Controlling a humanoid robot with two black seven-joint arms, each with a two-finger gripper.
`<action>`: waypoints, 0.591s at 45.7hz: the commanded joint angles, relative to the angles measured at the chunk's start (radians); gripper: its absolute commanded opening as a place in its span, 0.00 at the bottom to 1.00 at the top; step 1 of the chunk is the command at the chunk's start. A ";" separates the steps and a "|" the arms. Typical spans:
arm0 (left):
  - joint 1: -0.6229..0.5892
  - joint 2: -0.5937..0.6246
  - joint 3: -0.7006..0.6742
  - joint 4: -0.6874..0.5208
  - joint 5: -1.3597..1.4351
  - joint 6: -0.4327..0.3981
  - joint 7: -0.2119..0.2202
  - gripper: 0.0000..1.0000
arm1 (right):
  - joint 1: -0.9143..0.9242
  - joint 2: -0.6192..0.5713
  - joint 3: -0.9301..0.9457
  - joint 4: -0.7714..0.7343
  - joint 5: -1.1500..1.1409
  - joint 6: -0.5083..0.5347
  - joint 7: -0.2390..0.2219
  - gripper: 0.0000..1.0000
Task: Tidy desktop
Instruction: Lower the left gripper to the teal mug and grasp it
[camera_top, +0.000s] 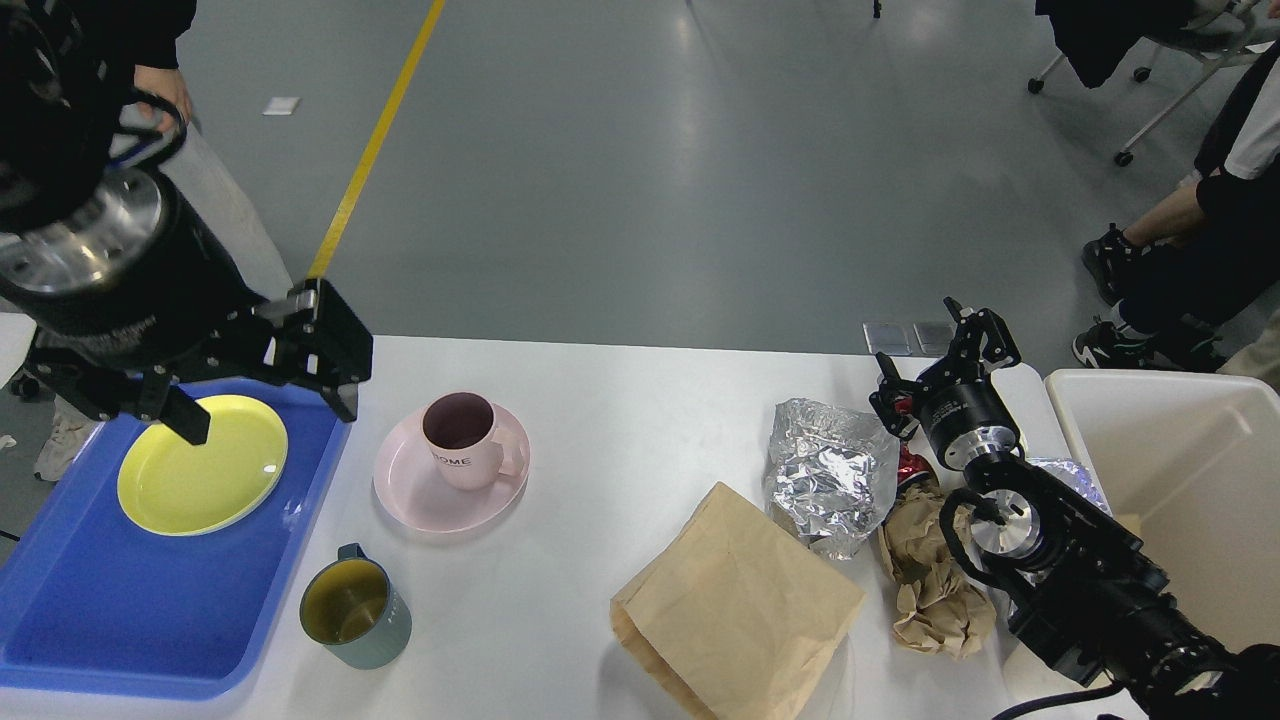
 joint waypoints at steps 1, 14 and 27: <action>0.226 0.129 -0.038 0.004 0.048 0.207 0.050 0.91 | 0.000 0.000 0.000 0.000 0.000 0.000 0.000 1.00; 0.692 0.314 -0.178 0.099 0.194 0.498 0.074 0.90 | 0.000 0.000 0.000 0.000 0.000 0.000 0.000 1.00; 0.938 0.310 -0.276 0.231 0.209 0.646 0.075 0.89 | 0.000 0.000 0.000 0.000 0.000 0.000 0.000 1.00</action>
